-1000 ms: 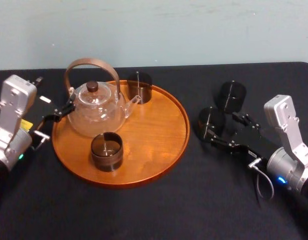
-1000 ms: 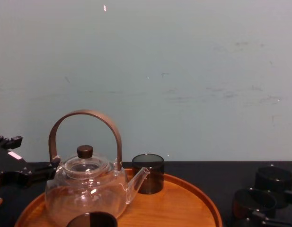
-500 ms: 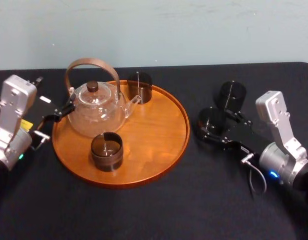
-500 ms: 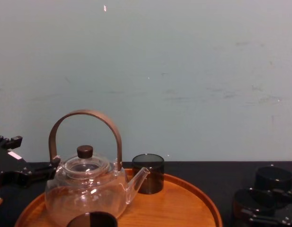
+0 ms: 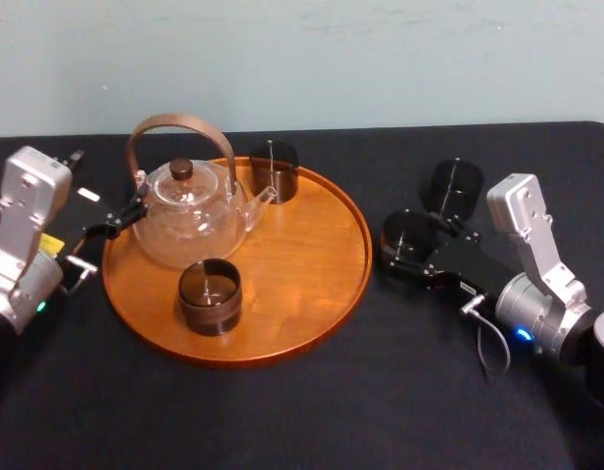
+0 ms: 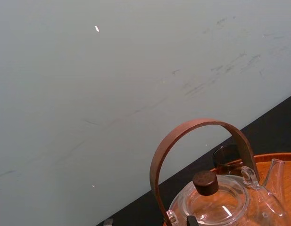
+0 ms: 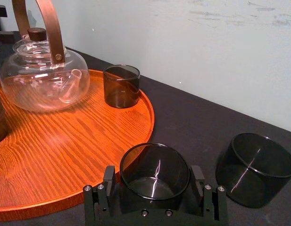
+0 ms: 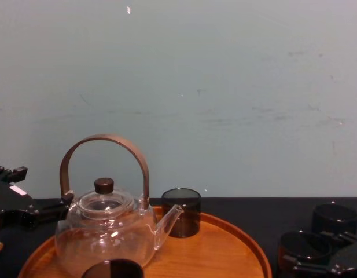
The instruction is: Pick up the glass from the table and place it on the tray.
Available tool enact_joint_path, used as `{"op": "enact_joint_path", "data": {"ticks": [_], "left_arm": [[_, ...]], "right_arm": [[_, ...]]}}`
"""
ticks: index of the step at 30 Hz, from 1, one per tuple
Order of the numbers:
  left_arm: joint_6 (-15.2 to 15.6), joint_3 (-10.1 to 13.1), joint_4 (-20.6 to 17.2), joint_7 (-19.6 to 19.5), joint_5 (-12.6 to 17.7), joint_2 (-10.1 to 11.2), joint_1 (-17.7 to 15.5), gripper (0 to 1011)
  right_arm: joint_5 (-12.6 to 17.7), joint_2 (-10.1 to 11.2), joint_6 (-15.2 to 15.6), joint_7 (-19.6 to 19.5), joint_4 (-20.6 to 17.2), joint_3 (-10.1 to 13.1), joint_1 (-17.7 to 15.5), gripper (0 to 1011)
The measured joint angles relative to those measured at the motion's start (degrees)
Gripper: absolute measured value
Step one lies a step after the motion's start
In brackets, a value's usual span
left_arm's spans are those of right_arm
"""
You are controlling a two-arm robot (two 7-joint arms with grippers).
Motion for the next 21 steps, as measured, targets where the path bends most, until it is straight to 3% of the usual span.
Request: {"op": "enact_joint_path", "data": {"ticks": [13,21], "left_arm": [[0.0,0.0,0.0,0.0,0.0,0.0,0.0,1009],[0.0,0.0,0.0,0.0,0.0,0.0,0.0,1009]], "right_arm": [[0.1,0.2,0.0,0.0,-0.3,0.0,-0.2,1000],[0.2,0.2,-0.1,0.0,-0.4,0.0,-0.2,893]]}}
